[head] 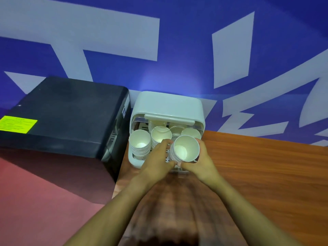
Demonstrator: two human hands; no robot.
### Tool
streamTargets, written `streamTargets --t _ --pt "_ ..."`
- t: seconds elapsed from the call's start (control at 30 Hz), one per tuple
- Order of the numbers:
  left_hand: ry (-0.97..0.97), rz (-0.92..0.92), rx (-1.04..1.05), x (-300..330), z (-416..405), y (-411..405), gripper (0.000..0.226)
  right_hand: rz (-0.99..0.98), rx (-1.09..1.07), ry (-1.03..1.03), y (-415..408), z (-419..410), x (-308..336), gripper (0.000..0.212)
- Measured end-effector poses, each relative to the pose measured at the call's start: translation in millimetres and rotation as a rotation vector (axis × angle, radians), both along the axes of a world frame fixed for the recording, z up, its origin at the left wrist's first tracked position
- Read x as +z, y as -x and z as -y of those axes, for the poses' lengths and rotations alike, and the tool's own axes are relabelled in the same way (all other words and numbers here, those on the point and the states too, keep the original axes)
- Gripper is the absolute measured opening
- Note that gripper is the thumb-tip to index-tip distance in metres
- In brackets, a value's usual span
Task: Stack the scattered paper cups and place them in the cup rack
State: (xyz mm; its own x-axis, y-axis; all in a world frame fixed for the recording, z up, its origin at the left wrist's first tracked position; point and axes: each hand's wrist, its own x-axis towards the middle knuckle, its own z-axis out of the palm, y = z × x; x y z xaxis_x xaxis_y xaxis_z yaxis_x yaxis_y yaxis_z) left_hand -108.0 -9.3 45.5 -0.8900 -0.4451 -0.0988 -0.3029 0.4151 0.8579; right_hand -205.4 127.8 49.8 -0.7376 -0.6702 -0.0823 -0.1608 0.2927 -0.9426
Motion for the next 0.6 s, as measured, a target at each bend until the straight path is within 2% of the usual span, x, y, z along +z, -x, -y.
streamTargets --t 0.23,0.33,0.5,0.6 --pt "-0.074 0.065 0.029 -11 1 5 0.053 0.111 -0.069 -0.018 6 15 -24 0.071" --pt "-0.086 0.112 0.031 -13 1 6 0.055 0.164 -0.115 -0.070 5 19 -30 0.075" --pt "-0.084 0.124 0.001 -13 5 5 0.059 0.148 -0.117 -0.148 7 21 -30 0.078" --pt "-0.048 0.127 -0.023 -6 8 1 0.051 0.121 -0.139 -0.191 6 19 -29 0.082"
